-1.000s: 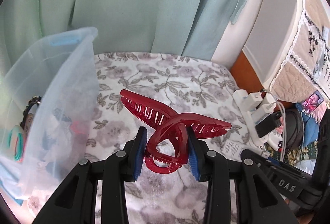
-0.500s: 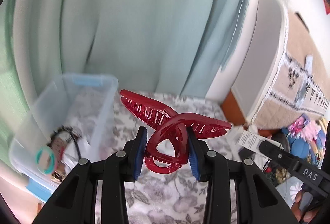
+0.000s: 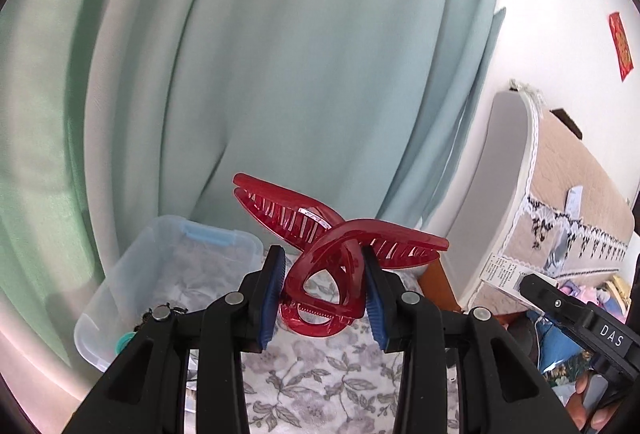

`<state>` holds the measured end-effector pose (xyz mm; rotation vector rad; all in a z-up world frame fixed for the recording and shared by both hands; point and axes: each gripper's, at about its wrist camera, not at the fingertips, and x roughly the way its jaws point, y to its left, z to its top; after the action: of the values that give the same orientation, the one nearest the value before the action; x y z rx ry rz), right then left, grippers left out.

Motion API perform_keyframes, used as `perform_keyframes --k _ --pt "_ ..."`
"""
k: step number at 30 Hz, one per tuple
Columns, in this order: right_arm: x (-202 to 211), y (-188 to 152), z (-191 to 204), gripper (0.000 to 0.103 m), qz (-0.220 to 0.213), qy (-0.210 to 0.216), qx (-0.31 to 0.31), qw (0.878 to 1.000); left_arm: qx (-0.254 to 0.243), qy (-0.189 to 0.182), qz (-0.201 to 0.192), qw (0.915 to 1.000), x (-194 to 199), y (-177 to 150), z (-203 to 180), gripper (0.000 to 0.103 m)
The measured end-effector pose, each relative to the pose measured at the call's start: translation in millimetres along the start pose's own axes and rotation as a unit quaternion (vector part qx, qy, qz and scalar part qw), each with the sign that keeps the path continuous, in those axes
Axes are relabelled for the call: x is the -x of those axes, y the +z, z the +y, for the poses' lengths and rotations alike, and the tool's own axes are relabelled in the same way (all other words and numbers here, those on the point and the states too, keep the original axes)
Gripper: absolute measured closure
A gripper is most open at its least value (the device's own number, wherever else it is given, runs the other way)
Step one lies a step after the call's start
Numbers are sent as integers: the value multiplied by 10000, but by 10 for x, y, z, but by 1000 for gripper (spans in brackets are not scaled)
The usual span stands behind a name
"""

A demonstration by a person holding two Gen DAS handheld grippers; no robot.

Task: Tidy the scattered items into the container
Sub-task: 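Carry claw clip and medicine box into the clear box and open both tools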

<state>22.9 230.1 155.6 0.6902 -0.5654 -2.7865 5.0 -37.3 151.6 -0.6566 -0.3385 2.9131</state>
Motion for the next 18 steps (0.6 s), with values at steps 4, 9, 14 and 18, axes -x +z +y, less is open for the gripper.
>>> perform_keyframes --k 4,9,14,18 --pt "63 39 132 54 -124 77 91 9999 113 38 -101 9999 76 63 120 64" --pt "92 56 299 54 -208 147 227 9994 270 97 -140 9995 114 82 296 64" --pt "29 8 444 54 -130 173 353 9991 438 145 -99 9989 93 64 489 64" --pt "-73 -54 555 54 2 165 461 9988 595 175 -21 9981 46 27 668 64"
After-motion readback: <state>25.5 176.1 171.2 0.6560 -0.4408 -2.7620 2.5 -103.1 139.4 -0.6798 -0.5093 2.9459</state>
